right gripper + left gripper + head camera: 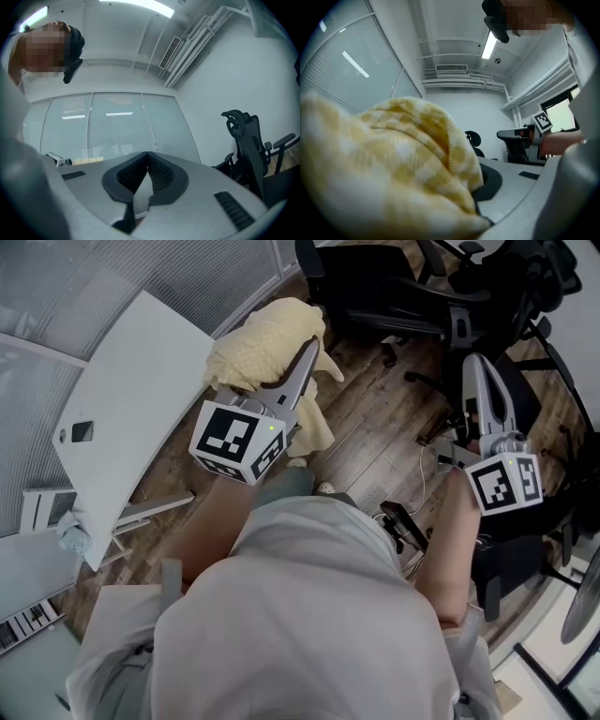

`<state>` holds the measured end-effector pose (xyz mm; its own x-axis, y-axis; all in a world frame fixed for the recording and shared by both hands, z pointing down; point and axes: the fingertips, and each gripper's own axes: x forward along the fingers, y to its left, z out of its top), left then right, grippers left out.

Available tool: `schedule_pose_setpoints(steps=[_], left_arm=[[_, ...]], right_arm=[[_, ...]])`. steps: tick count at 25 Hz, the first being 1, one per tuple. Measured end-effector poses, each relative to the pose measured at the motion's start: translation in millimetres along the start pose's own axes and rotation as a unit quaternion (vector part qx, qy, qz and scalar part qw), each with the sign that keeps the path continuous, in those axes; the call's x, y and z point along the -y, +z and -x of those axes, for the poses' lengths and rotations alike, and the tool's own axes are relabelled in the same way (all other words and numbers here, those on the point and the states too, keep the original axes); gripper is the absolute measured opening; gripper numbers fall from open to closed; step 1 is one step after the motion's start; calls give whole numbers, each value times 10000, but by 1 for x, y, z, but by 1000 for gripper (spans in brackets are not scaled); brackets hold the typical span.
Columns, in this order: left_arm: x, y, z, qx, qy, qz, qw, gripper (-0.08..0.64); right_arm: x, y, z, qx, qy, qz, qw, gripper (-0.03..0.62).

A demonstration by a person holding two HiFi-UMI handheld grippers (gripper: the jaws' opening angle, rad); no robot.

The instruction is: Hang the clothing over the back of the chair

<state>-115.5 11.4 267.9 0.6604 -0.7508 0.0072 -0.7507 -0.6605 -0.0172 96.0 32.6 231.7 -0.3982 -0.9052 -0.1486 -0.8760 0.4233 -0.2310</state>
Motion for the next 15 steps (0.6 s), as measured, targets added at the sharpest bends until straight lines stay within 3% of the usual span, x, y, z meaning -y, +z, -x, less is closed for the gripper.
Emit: schedule_pose_setpoints(steps=[8,15], left_arm=[[-8,-2,-28,-59,-162,-41,9998,78],[-23,-2,-57,-24,-393,37,9992,78]], right_arm=[[12,-1,-17,22,-24,1,10000,21],[35,-7,-31,-106,-357,-3,9993,21]])
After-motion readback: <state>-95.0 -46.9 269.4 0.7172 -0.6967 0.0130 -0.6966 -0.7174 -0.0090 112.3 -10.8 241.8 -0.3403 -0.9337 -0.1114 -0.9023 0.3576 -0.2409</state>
